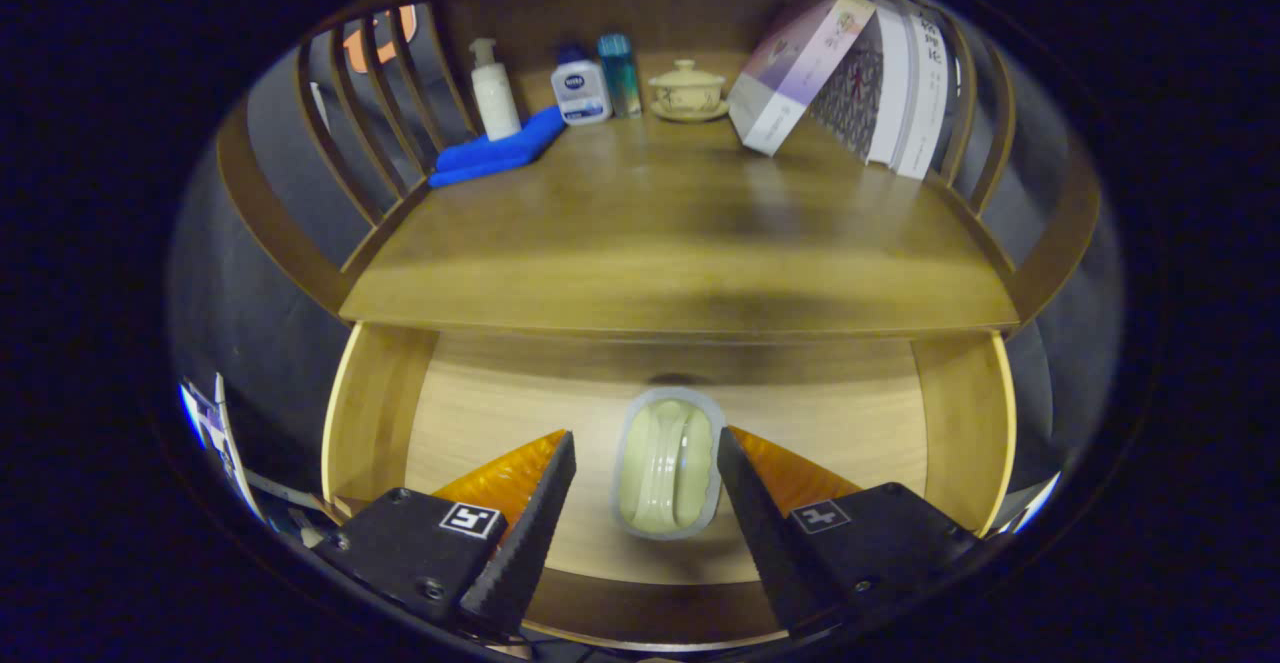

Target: Pull open the drawer, take out the items inside it, and place them on the countertop above the cabinet.

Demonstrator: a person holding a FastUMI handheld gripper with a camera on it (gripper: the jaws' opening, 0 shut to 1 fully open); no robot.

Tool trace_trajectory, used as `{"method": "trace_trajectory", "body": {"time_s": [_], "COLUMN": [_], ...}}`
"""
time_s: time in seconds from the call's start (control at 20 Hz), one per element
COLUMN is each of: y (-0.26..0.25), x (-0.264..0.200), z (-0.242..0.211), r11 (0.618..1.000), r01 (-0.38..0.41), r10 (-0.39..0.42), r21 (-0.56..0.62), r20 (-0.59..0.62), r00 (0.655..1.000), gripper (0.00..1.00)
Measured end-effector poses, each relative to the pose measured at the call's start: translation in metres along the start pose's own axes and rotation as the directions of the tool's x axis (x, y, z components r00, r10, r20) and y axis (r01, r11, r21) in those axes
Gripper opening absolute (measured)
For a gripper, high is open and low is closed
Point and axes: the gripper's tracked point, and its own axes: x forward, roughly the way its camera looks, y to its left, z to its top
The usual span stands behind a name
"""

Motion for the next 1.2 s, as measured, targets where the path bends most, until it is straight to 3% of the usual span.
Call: {"method": "trace_trajectory", "body": {"time_s": [0.3,0.5,0.55,0.6,0.85,1.2], "y": [-0.008,-0.01,-0.011,-0.009,-0.009,-0.011], "x": [0.033,0.043,0.043,0.041,0.023,-0.04], "z": [-0.017,-0.023,-0.02,-0.022,-0.024,0.002], "r11": [0.998,0.997,0.997,0.998,0.999,0.998], "r01": [0.069,0.072,0.076,0.057,0.035,0.032], "r10": [-0.069,-0.07,-0.074,-0.057,-0.037,-0.035], "r21": [-0.008,0.007,0.006,0.0,-0.014,-0.05], "r20": [-0.12,-0.161,-0.151,-0.156,-0.149,-0.063], "r00": [0.99,0.984,0.986,0.986,0.988,0.997], "gripper": [0.74,0.38,0.34,0.22,0.2,0.2]}}
